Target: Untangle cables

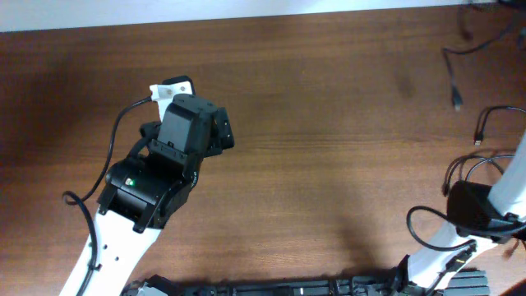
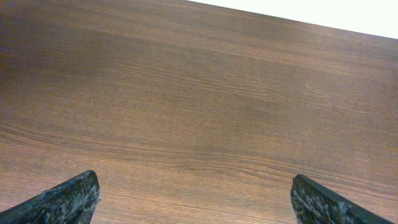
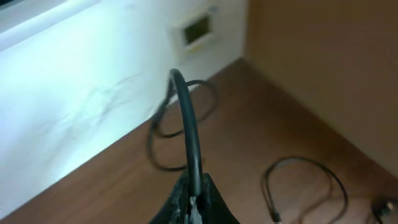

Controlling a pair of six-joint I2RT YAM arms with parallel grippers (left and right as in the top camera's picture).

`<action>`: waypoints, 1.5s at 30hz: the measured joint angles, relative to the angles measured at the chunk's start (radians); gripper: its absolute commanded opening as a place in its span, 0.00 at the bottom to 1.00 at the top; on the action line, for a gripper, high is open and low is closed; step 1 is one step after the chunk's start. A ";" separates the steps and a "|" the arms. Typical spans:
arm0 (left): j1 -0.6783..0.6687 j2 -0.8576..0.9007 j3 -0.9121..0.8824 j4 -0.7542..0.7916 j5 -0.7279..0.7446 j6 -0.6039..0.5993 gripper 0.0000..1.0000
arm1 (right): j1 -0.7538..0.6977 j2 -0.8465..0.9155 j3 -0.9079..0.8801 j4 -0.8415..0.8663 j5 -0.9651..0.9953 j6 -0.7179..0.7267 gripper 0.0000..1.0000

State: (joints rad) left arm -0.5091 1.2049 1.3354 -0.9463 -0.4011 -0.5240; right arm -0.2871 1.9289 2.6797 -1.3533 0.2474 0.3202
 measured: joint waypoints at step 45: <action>0.000 0.000 0.000 0.000 0.000 0.000 0.99 | -0.293 0.184 -0.165 0.011 -0.243 0.208 0.99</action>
State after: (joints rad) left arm -0.5091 1.2049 1.3354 -0.9463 -0.4011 -0.5240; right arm -0.5800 2.1132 2.5149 -1.3426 0.0048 0.5285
